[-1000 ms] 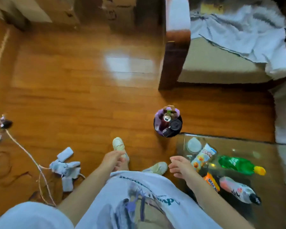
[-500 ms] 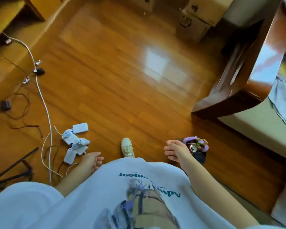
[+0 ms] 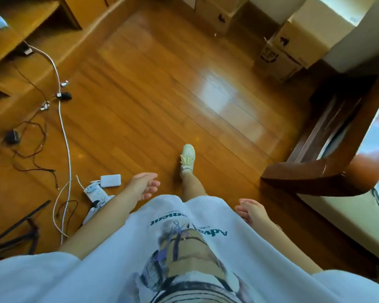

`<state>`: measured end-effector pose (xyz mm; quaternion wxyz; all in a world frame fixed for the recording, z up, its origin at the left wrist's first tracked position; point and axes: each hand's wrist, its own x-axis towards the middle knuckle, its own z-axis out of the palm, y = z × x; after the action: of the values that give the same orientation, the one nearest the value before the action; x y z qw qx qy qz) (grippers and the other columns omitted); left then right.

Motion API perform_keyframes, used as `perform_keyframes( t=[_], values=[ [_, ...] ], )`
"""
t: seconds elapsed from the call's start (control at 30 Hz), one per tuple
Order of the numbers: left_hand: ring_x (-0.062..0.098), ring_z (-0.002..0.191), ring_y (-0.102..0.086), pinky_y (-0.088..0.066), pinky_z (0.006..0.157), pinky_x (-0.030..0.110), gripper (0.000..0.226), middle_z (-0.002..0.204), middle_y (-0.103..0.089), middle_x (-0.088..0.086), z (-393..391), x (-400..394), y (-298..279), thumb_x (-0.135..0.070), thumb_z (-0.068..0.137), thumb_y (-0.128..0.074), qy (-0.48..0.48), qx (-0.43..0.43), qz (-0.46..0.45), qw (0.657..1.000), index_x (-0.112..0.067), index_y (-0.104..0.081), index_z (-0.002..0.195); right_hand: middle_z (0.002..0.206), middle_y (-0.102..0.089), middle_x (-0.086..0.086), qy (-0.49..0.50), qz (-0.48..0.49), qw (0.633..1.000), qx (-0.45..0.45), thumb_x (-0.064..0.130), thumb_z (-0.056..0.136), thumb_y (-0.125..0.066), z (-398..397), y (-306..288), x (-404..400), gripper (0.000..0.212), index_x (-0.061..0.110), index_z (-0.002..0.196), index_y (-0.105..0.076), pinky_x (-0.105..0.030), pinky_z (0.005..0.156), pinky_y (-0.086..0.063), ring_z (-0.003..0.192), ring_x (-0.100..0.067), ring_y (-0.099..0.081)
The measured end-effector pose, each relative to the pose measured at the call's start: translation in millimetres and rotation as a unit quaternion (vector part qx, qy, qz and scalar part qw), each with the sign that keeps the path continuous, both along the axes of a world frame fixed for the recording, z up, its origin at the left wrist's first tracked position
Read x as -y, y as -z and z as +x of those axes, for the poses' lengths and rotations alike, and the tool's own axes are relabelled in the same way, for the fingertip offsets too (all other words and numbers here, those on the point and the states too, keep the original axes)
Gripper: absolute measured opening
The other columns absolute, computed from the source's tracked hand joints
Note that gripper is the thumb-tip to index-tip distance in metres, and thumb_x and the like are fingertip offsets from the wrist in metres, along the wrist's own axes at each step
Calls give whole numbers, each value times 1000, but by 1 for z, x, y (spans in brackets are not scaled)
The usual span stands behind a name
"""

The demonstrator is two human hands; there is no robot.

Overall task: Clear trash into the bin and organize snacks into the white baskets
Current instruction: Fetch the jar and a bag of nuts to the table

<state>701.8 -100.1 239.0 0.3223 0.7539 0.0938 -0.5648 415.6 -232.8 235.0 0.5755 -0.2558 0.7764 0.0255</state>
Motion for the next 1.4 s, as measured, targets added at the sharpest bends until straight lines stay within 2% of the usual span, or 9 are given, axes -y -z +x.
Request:
perform_keyframes(
  t=[0.17, 0.57, 0.73, 0.83, 0.93, 1.07, 1.2, 1.27, 1.4],
  values=[
    [12, 68, -55, -41, 58, 24, 16, 83, -64, 1, 44, 50, 0, -21, 96, -45, -48, 10, -11, 999, -17, -58, 105, 74, -59, -11, -87, -1, 996, -36, 11, 91, -55, 49, 20, 94, 5, 10, 96, -56, -24, 50, -45, 52, -16, -53],
    [14, 65, -51, -36, 56, 24, 24, 79, -59, 3, 150, 119, -6, -19, 96, -47, -295, 11, 32, 955, -11, -56, 117, 67, -56, -4, -337, -32, 940, 51, 9, 91, -51, 276, -2, 276, 6, 14, 88, -53, -23, 57, -37, 57, -17, -52],
    [14, 72, -51, -36, 60, 25, 30, 104, -63, 7, 180, 109, -1, -23, 96, -45, -401, -48, 48, 913, -12, -53, 122, 71, -59, -1, -429, -27, 897, 100, 14, 92, -51, 374, -13, 311, 11, 20, 83, -54, -23, 60, -40, 61, -14, -55],
    [21, 94, -55, -41, 68, 28, 22, 139, -50, 12, 207, 107, 7, -25, 96, -44, -445, -63, 50, 892, -14, -51, 114, 76, -60, -1, -472, -17, 873, 119, 15, 93, -48, 428, -14, 331, 8, 18, 91, -55, -24, 62, -43, 66, -13, -57],
    [31, 128, -45, -38, 100, 36, 39, 144, -43, 17, 250, 116, 22, -23, 99, -37, -462, -55, 51, 884, -9, -42, 135, 77, -61, -2, -479, -24, 869, 118, 15, 93, -48, 479, -10, 355, 9, 17, 92, -56, -24, 61, -43, 66, -14, -57],
    [28, 109, -51, -39, 69, 27, 37, 143, -44, 19, 321, 151, 25, -21, 100, -36, -458, -43, 37, 887, -7, -42, 133, 74, -60, -1, -452, -24, 886, 101, 15, 92, -49, 535, -8, 384, 16, 23, 81, -55, -24, 59, -41, 65, -14, -56],
    [18, 72, -52, -39, 64, 25, 39, 121, -59, 21, 405, 206, 10, -18, 98, -39, -417, -43, 22, 907, -2, -43, 134, 72, -59, -5, -420, -25, 903, 84, 12, 93, -49, 577, -10, 409, 13, 18, 84, -56, -24, 57, -38, 62, -18, -55],
    [16, 73, -53, -38, 64, 25, 35, 92, -62, 8, 447, 241, -2, -20, 97, -43, -388, -32, 16, 921, -6, -50, 129, 70, -56, -7, -398, -32, 913, 85, 9, 92, -49, 595, -10, 421, 8, 13, 88, -55, -23, 55, -35, 59, -19, -52],
    [16, 78, -57, -42, 66, 26, 21, 86, -63, 3, 514, 305, -24, -20, 95, -48, -341, 3, -12, 940, -13, -57, 112, 68, -56, -8, -341, -17, 938, 57, 9, 91, -52, 624, -9, 442, 15, 15, 78, -55, -25, 57, -38, 58, -21, -51]
  ],
)
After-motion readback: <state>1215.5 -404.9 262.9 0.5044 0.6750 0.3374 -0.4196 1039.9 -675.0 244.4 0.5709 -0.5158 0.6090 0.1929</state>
